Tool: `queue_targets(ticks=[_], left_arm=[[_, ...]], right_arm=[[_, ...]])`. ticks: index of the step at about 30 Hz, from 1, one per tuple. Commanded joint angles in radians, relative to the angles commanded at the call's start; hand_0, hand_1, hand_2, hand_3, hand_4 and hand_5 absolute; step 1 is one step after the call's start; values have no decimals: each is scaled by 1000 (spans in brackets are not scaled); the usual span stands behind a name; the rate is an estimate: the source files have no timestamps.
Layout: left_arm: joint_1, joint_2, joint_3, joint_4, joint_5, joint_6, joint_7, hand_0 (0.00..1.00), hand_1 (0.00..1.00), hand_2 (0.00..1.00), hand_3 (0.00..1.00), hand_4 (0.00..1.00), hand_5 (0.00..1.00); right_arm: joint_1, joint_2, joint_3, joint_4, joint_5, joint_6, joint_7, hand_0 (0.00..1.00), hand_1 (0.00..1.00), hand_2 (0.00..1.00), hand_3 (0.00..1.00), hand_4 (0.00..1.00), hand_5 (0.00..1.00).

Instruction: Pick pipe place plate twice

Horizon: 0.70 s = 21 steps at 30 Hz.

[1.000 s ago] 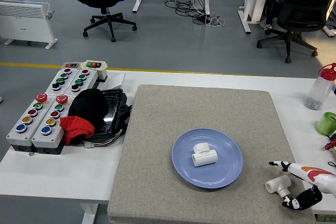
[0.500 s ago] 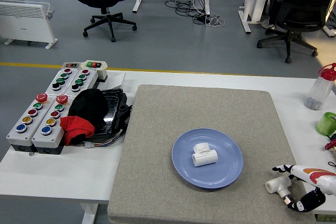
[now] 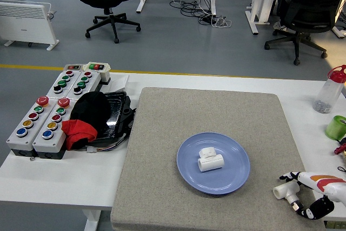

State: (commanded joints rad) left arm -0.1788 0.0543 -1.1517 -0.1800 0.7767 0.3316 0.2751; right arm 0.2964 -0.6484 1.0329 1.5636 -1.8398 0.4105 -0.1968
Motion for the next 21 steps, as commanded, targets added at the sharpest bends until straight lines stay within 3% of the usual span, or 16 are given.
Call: queue_targets(ticks=[1,6,7,12,13,18,19,21], left_arm=[[0,0,0,0,1,0,0,720,762,725,677,415,998],[2,-1,1,0,2,0,1,720,762,725,677,415,998],[3,-1,1,0,2,0,1,721,761,725,677,415,998],[5,-1,0,0,5,-1,1,721,761,725,677,415,998],[5,-2,-1,0,5,-1,2,720,761,725,678,414,998],[8,-3,0,0,7,-2,2,720,761,725,678,414,998],[9,-3,-1,0,8,-2,2,720,761,725,677,414,998],[10,-3,-2,0,9,-3,3,720,761,725,677,414,998]], right_arm=[[1,1,-2,-2,-3,-4,4,699,729,784,861,770,231],[3,1,-13,-12,-12,-15,14,699,729,784,861,770,231],[2,1,-14,-14,-13,-16,15,607,662,702,828,733,188],[2,1,-18,-15,-15,-21,17,607,662,702,828,733,188],[2,2,-19,-15,-16,-25,20,514,604,649,807,708,166],[3,3,-24,-14,-15,-35,23,514,604,649,807,708,166],[3,3,-25,-13,-13,-37,23,458,562,598,791,697,167],[3,2,-27,-12,-11,-42,24,458,562,598,791,697,167]])
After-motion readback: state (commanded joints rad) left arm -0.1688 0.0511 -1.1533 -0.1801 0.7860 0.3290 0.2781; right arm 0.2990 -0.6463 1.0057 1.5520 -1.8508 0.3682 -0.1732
